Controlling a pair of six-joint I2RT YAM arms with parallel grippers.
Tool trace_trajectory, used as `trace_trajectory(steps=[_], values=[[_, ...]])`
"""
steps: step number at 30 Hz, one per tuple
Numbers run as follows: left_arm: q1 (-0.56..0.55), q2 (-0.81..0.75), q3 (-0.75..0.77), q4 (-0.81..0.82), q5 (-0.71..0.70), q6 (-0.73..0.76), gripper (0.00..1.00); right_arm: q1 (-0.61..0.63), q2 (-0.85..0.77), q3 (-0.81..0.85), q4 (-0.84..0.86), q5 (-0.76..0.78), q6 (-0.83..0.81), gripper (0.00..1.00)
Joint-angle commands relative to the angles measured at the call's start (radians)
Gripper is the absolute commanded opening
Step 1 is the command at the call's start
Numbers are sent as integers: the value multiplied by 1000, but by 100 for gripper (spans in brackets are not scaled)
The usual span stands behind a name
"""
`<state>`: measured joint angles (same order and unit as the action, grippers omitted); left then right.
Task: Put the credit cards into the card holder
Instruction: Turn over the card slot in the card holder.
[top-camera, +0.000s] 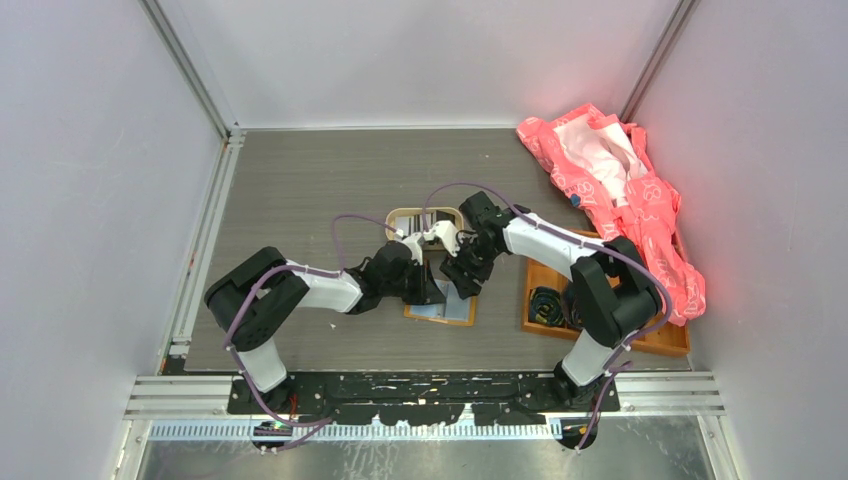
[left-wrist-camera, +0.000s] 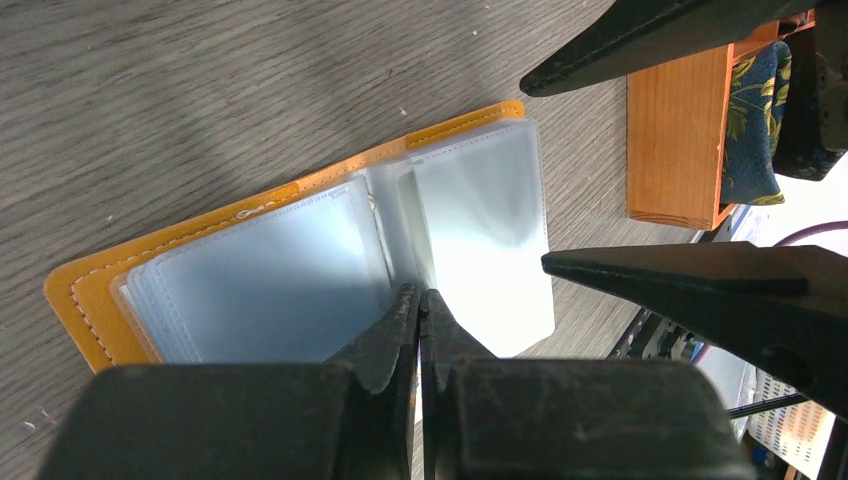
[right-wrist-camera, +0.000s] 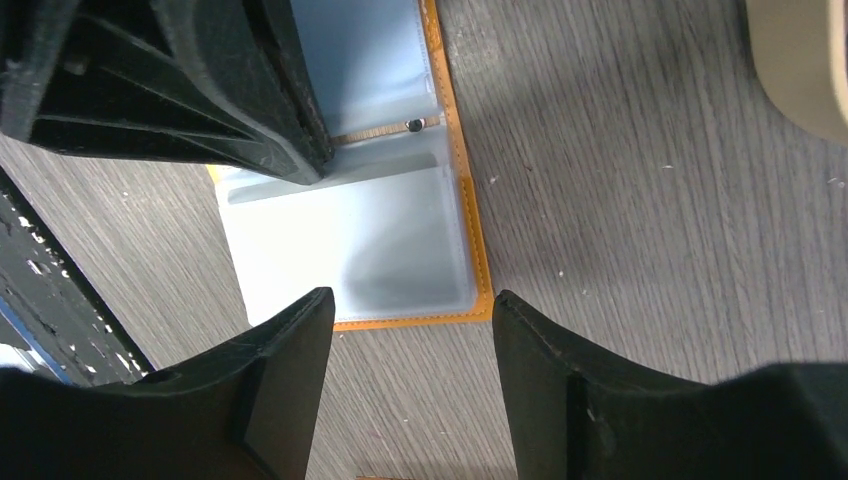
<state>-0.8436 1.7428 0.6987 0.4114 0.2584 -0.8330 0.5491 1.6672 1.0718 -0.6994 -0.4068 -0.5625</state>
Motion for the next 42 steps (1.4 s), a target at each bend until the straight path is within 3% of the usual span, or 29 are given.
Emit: trace_trajectory(steps=[1, 17, 42], values=[[3, -13, -11, 1, 8, 7, 3, 12, 13, 36, 11, 17, 21, 65], [3, -13, -11, 2, 10, 6, 3, 32, -17, 29, 14, 10, 3, 58], [3, -25, -5, -11, 10, 8, 4, 61, -22, 36, -5, 32, -15, 60]])
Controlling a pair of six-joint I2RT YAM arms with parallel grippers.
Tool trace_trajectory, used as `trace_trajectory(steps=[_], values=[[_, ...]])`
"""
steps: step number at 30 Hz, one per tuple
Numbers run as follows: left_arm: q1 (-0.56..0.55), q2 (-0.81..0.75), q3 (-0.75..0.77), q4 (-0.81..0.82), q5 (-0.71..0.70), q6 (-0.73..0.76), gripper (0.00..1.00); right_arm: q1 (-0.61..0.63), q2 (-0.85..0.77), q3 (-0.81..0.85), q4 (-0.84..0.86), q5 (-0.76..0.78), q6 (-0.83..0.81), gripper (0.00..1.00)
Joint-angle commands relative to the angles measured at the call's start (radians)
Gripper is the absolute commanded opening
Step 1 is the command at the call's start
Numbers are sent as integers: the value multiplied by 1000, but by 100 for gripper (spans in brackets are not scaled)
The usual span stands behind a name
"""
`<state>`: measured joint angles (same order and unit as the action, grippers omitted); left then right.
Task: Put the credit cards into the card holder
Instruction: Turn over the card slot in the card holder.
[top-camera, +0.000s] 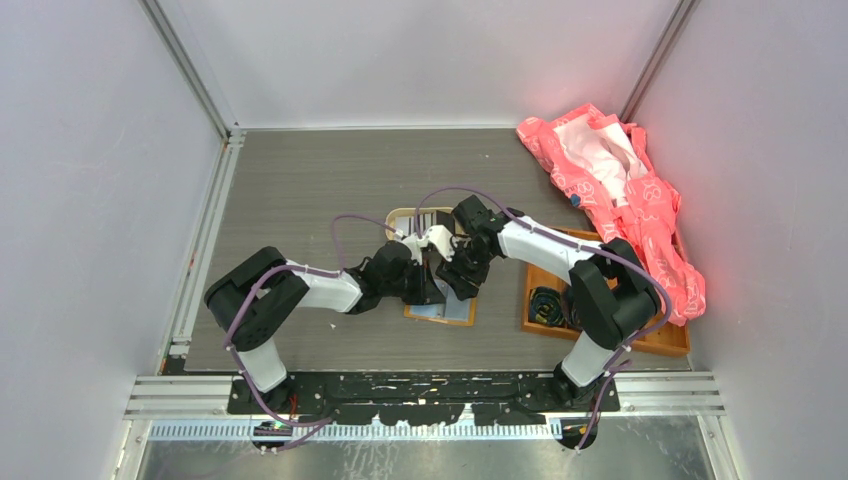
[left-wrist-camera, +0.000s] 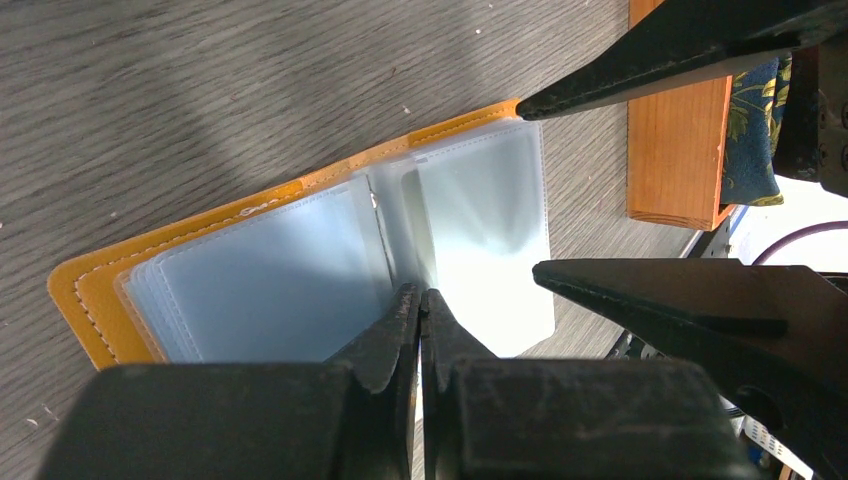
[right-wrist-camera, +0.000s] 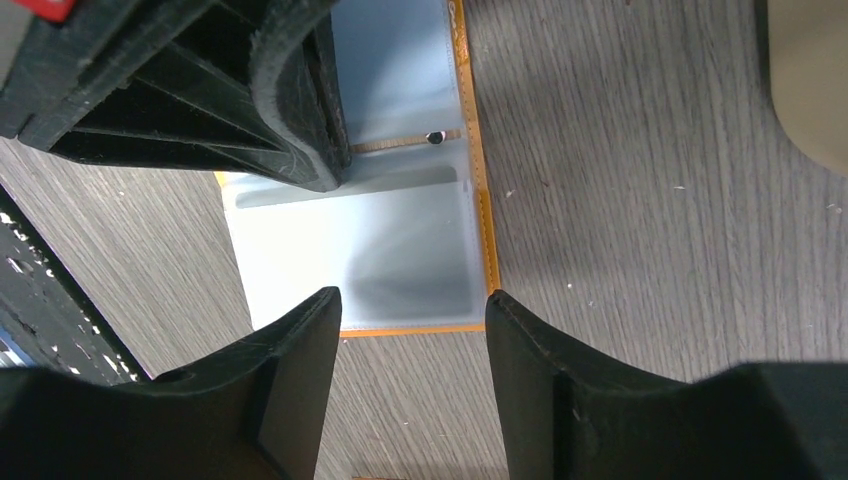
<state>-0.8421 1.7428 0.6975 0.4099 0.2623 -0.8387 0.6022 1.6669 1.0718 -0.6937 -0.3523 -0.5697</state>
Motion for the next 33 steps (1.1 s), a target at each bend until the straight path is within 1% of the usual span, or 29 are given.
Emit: trace_trajectory(steps=[1, 5, 11, 18, 21, 24, 29, 33], values=[[1, -27, -6, -8, 5, 13, 4, 8, -20, 40, -17, -30, -6, 60], [1, -36, -10, -6, 3, 10, 6, 6, -12, 54, -39, -68, -1, 59], [0, -64, -14, -2, 4, 4, 15, 1, -8, 61, -49, -93, 9, 58], [1, -111, -39, 12, -5, 9, 20, -22, 4, 71, -59, -136, 28, 57], [1, -135, -56, 27, -11, 13, 25, -35, 18, 82, -68, -169, 48, 56], [2, -159, -69, 40, -18, 16, 26, -41, 42, 92, -75, -171, 63, 52], [1, -211, -103, 56, -31, 40, 27, -53, 64, 102, -74, -168, 88, 50], [0, -269, -174, 143, -23, 85, 27, -60, 56, 101, -73, -174, 87, 50]])
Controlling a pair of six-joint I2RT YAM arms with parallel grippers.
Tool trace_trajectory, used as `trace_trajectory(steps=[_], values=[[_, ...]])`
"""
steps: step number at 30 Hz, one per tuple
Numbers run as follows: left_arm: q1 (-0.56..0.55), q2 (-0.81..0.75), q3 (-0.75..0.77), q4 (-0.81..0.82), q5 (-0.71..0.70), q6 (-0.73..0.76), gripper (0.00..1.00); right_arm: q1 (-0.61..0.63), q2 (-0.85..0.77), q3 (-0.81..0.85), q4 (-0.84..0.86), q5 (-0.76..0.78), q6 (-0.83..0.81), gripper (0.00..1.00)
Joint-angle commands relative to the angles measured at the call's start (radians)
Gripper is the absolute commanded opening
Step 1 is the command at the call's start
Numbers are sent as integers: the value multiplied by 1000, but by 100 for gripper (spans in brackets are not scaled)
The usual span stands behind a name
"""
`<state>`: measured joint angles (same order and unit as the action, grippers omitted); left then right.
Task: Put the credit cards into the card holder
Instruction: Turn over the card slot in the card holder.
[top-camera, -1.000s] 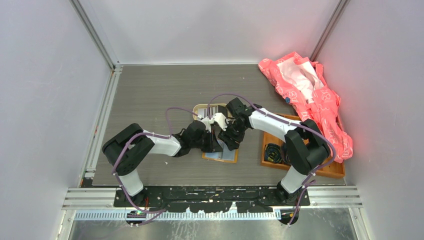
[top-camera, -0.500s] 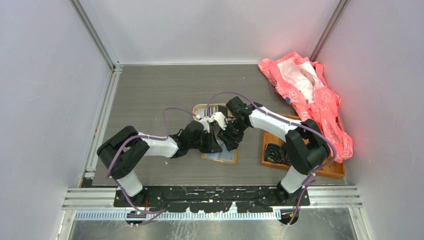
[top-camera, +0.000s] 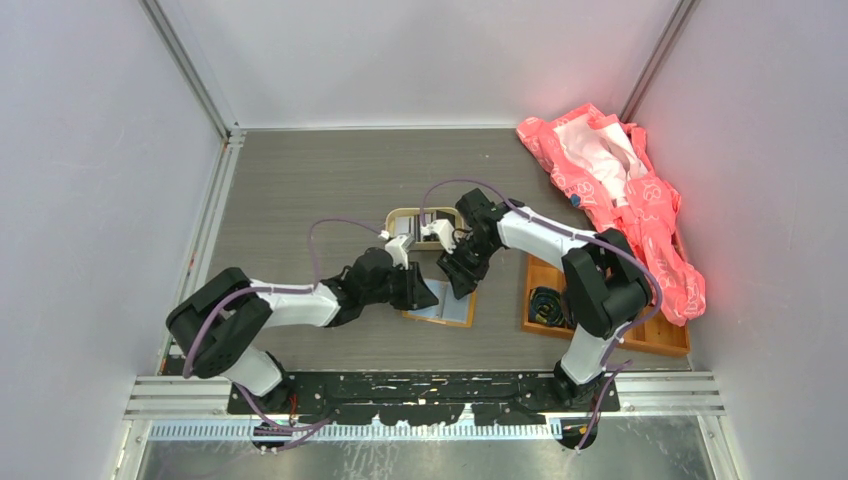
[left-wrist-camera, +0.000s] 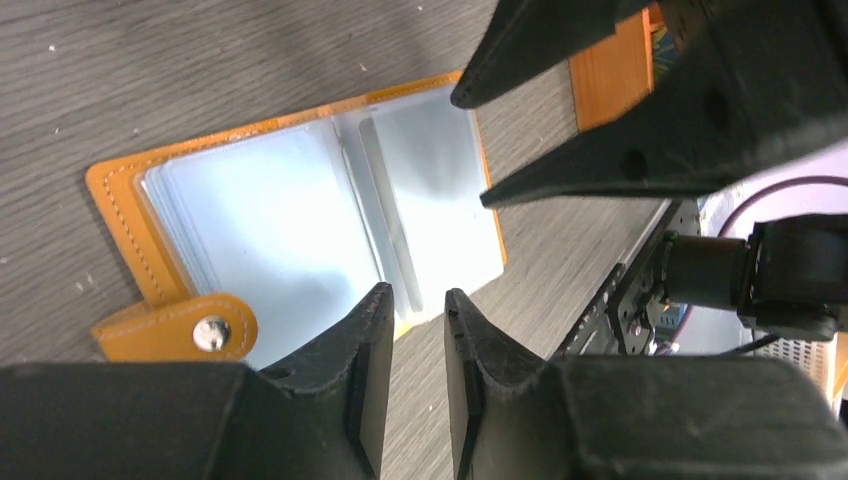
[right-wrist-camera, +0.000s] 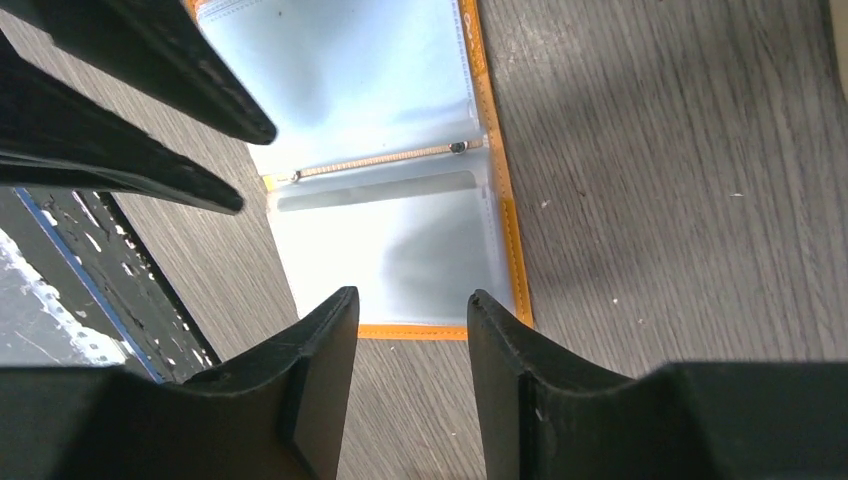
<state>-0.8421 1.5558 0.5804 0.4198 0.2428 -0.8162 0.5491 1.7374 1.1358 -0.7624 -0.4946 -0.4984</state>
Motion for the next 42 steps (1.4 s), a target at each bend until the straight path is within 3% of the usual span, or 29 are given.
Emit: trace_trajectory(steps=[1, 4, 6, 9, 11, 16, 25, 36, 42], values=[[-1, -107, -90, 170, -2, 73, 27, -8, -19, 33, -6, -41, 2, 50], [-24, -179, -154, 221, -49, 120, 27, -8, -52, 19, -1, -59, -28, 52], [-80, -235, -161, 175, -160, 176, 29, -15, -94, 11, 7, -51, -45, 53], [-228, -289, -120, 46, -452, 305, 46, -57, -168, -23, 51, -79, -43, 54], [-298, -278, -83, 0, -557, 358, 56, -91, -212, -44, 81, -100, -30, 54], [-315, -151, 22, -82, -568, 311, 58, -167, -271, -61, 126, -105, 9, 54], [-328, 86, 317, -410, -625, 208, 59, -215, -284, -64, 133, -115, 29, 54], [-330, 202, 429, -499, -584, 193, 58, -215, -279, -62, 131, -116, 29, 54], [-331, 226, 438, -540, -598, 184, 49, -216, -279, -64, 129, -125, 30, 55]])
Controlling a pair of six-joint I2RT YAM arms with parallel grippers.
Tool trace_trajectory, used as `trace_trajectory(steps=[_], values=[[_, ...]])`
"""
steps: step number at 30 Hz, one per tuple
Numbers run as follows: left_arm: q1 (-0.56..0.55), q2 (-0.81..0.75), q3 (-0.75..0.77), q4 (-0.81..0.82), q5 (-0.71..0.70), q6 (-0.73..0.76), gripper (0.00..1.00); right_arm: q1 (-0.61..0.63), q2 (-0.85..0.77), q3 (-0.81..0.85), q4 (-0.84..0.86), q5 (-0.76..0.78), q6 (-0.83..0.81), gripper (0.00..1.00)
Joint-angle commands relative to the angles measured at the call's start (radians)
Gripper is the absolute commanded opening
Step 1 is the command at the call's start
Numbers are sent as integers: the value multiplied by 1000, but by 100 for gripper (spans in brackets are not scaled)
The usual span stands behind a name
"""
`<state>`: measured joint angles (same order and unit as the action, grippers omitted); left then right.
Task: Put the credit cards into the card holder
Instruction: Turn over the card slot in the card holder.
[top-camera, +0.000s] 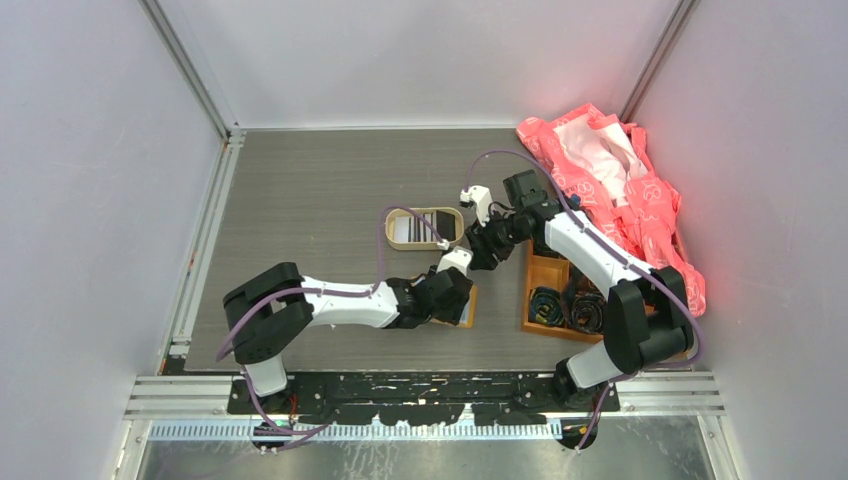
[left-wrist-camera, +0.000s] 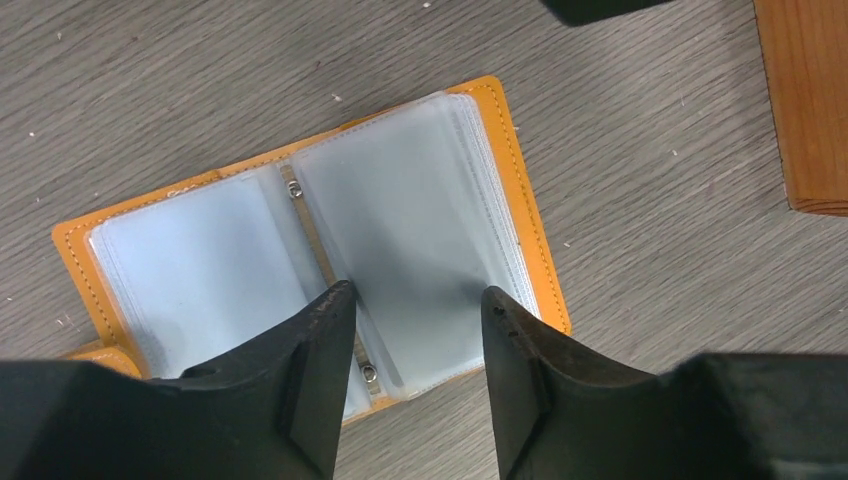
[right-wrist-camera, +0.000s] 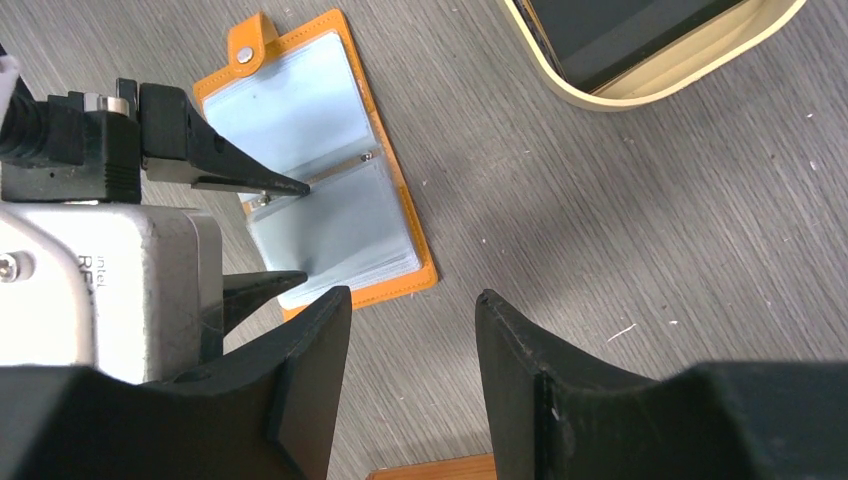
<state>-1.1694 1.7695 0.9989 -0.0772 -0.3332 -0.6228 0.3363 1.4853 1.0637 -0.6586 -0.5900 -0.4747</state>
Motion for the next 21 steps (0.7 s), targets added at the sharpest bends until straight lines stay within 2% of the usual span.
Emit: trace_trajectory(steps=[1, 7, 12, 17, 19, 21], values=[[-2, 11, 14, -40, -23, -10, 44, -3, -26, 9, 24, -33, 5, 54], [37, -19, -53, 25, 49, -22, 18, -3, -21, 7, 14, -50, -9, 54], [92, -65, -147, 143, 145, -33, 8, -1, -14, -6, 1, -84, -50, 54], [151, -83, -210, 271, 278, -63, 2, 50, -3, -56, -66, -132, -295, 54], [177, -84, -239, 331, 325, -86, 1, 80, -38, -123, -39, -129, -436, 56], [203, -83, -270, 395, 401, -110, 1, 100, -79, -187, 33, -110, -476, 61]])
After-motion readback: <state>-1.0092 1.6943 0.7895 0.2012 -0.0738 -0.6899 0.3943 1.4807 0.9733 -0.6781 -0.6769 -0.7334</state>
